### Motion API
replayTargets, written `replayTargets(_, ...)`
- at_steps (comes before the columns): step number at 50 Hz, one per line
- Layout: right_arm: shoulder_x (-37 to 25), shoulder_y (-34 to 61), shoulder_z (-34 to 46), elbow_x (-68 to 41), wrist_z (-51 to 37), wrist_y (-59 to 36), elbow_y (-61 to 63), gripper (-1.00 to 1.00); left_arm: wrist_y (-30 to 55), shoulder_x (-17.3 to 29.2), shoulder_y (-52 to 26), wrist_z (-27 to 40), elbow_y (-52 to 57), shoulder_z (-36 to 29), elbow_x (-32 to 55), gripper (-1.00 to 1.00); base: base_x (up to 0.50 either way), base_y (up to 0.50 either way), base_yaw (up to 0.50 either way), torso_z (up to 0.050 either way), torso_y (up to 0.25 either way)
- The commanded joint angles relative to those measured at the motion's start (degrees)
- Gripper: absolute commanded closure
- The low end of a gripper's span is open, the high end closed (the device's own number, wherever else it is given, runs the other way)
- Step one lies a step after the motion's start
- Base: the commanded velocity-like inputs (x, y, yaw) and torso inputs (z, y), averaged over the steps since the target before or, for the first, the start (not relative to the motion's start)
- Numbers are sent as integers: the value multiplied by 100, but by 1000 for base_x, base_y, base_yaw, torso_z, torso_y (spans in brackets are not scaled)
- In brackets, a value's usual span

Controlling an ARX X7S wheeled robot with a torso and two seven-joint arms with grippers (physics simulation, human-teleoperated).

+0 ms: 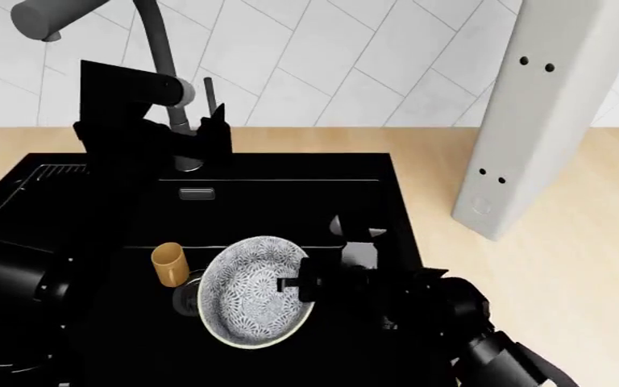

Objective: Pick the cup and bowl from the sink and place them on the counter for drying.

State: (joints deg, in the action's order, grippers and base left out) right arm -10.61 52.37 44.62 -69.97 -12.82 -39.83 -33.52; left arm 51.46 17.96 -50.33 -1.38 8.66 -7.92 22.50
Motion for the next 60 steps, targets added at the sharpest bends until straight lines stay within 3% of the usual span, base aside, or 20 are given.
replayTargets(1, -465, -129, -390, -474, -861, -280, 1574, 100, 26, -99, -33, 18, 4, 5, -25, -100, 0, 0, 0, 0, 0)
replayTargets(25, -1824, -133, -1466, -3018, -4056, -1208, 4893, 100, 0, -98, -159, 4, -100, -3, 47, -100, 0, 0, 0, 0, 0)
replayTargets(42, -3610, -1023, -2667, -5163, -5898, -359, 7338, 100, -14, -28, -188, 6, -152, -4, 65, -100, 0, 0, 0, 0, 0)
replayTargets(48, -4360, -1790, -3307, -5574, -6020, 9, 7959, 100, 0, -61, -171, 44, -143, -42, 66, -100, 0, 0, 0, 0, 0)
replayTargets(54, -5191, -2955, -4637, -5890, -5792, 359, 8454, 100, -25, -23, -168, 8, -170, -33, 88, -100, 0, 0, 0, 0, 0)
replayTargets(60, -5387, -4832, -7522, -6746, -6107, -134, 8676, 100, -25, -21, -158, 23, -166, -48, 94, -100, 0, 0, 0, 0, 0)
